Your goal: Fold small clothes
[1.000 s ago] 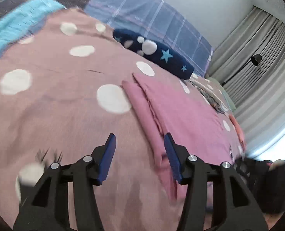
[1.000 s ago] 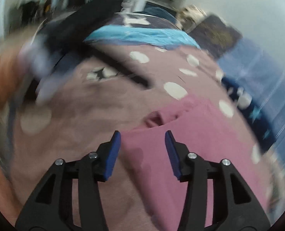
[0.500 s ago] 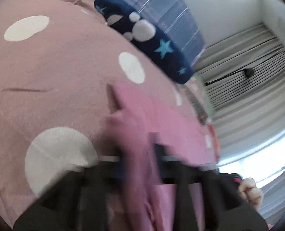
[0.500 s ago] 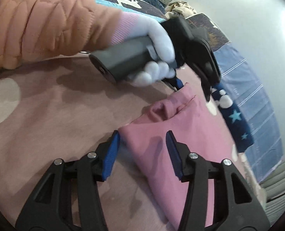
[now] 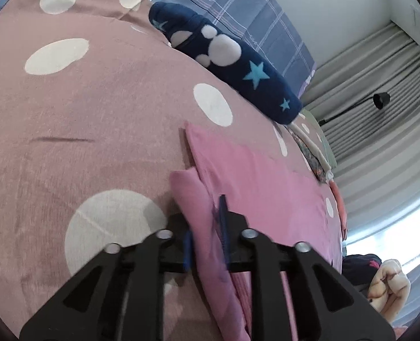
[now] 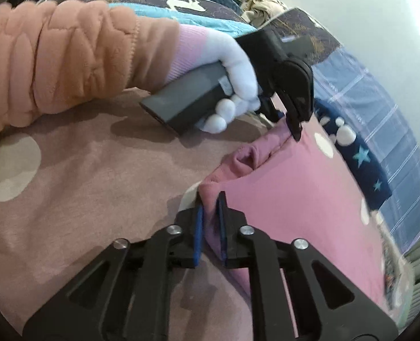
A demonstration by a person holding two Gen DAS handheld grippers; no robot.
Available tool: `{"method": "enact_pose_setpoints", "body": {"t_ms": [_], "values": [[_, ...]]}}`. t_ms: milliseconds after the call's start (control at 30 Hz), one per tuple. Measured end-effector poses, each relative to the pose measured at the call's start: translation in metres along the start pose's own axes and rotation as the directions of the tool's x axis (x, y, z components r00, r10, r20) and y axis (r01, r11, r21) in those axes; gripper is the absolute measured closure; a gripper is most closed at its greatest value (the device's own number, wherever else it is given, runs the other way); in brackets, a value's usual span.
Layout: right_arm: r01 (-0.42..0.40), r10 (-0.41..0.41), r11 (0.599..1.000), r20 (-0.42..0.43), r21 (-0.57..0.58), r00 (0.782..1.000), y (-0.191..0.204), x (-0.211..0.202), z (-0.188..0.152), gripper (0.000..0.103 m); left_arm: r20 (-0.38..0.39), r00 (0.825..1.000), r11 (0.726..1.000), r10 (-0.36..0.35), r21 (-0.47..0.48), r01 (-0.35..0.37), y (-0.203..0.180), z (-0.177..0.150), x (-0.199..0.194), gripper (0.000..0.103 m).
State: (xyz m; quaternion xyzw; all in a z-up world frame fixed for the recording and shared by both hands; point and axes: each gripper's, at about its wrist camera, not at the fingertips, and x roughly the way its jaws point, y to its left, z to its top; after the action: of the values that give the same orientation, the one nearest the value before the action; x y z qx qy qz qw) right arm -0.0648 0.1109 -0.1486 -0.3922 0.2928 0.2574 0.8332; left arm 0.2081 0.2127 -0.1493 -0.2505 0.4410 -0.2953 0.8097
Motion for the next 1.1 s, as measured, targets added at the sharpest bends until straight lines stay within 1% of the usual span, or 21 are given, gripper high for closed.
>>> {"method": "enact_pose_setpoints", "body": {"t_ms": [67, 100, 167, 200, 300, 400, 500, 567, 667, 767, 800, 833, 867, 900, 933, 967, 1033, 1100], "values": [[-0.014, 0.014, 0.999, -0.003, 0.045, 1.000, -0.008, -0.001, -0.001, 0.092, -0.003, 1.000, 0.999, 0.001, 0.032, -0.001, -0.006, -0.003, -0.001, 0.066], [-0.019, 0.019, 0.998, -0.004, 0.061, 1.000, -0.010, -0.001, -0.001, 0.090, -0.003, 1.000, 0.999, 0.010, 0.048, -0.009, -0.009, -0.004, 0.000, 0.064], [-0.019, 0.020, 0.996, -0.007, 0.089, 1.000, -0.012, -0.002, -0.001, 0.083, -0.006, 1.000, 0.998, 0.023, 0.065, -0.022, -0.012, -0.006, 0.001, 0.062], [-0.016, 0.017, 0.995, -0.008, 0.096, 1.000, -0.012, -0.001, -0.001, 0.082, -0.005, 1.000, 0.998, 0.023, 0.066, -0.022, -0.013, -0.006, 0.002, 0.061], [-0.012, 0.013, 0.994, -0.011, 0.107, 1.000, -0.016, 0.001, -0.001, 0.078, -0.007, 1.000, 0.998, 0.013, 0.058, -0.013, -0.011, -0.005, 0.002, 0.059], [-0.003, 0.004, 0.994, -0.013, 0.112, 1.000, -0.016, 0.000, -0.002, 0.071, -0.008, 1.000, 0.998, 0.010, 0.065, -0.010, -0.011, -0.006, 0.001, 0.058], [0.010, -0.008, 0.993, -0.018, 0.120, 1.000, -0.016, 0.000, -0.003, 0.062, -0.010, 1.000, 0.998, 0.010, 0.063, -0.010, -0.011, -0.007, 0.000, 0.058], [0.021, -0.018, 0.992, -0.030, 0.126, 0.999, -0.017, -0.002, -0.005, 0.055, -0.018, 1.000, 0.997, 0.019, 0.069, -0.018, -0.013, -0.009, -0.004, 0.058], [0.019, -0.014, 0.993, -0.048, 0.117, 0.999, -0.019, -0.010, -0.016, 0.053, -0.022, 0.999, 0.994, 0.037, 0.102, -0.035, -0.013, -0.016, -0.019, 0.058], [0.027, -0.021, 0.993, -0.053, 0.114, 0.998, -0.019, -0.021, -0.028, 0.049, -0.029, 0.999, 0.994, 0.043, 0.104, -0.040, -0.005, -0.020, -0.025, 0.057], [0.033, -0.027, 0.993, -0.052, 0.112, 0.998, -0.019, -0.022, -0.030, 0.048, -0.028, 0.999, 0.995, 0.032, 0.094, -0.029, -0.002, -0.021, -0.025, 0.057], [0.045, -0.039, 0.993, -0.051, 0.111, 0.998, -0.018, -0.023, -0.031, 0.044, -0.026, 0.999, 0.996, 0.021, 0.083, -0.019, 0.000, -0.021, -0.024, 0.057], [0.071, -0.066, 0.992, -0.049, 0.104, 0.997, -0.017, -0.021, -0.030, 0.037, -0.024, 1.000, 0.998, -0.001, 0.068, 0.003, 0.002, -0.020, -0.021, 0.052], [0.101, -0.097, 0.991, -0.047, 0.093, 0.994, -0.015, -0.019, -0.029, 0.036, -0.020, 1.000, 0.998, -0.022, 0.063, 0.023, 0.001, -0.019, -0.019, 0.050], [0.130, -0.127, 0.989, -0.046, 0.073, 0.991, -0.011, -0.014, -0.024, 0.035, -0.019, 0.999, 0.997, -0.041, 0.062, 0.042, 0.000, -0.018, -0.016, 0.050], [0.136, -0.133, 0.989, -0.040, 0.061, 0.990, -0.010, -0.010, -0.020, 0.035, -0.022, 0.998, 0.997, -0.057, 0.056, 0.058, -0.001, -0.016, -0.011, 0.050], [0.135, -0.133, 0.989, -0.027, 0.061, 0.991, -0.006, 0.000, -0.006, 0.037, -0.025, 0.995, 0.995, -0.092, 0.035, 0.093, -0.004, -0.010, 0.000, 0.050], [0.121, -0.118, 0.989, -0.038, 0.083, 0.992, -0.006, 0.009, 0.005, 0.037, -0.033, 0.993, 0.993, -0.109, 0.031, 0.110, -0.008, -0.006, 0.006, 0.050]]}}
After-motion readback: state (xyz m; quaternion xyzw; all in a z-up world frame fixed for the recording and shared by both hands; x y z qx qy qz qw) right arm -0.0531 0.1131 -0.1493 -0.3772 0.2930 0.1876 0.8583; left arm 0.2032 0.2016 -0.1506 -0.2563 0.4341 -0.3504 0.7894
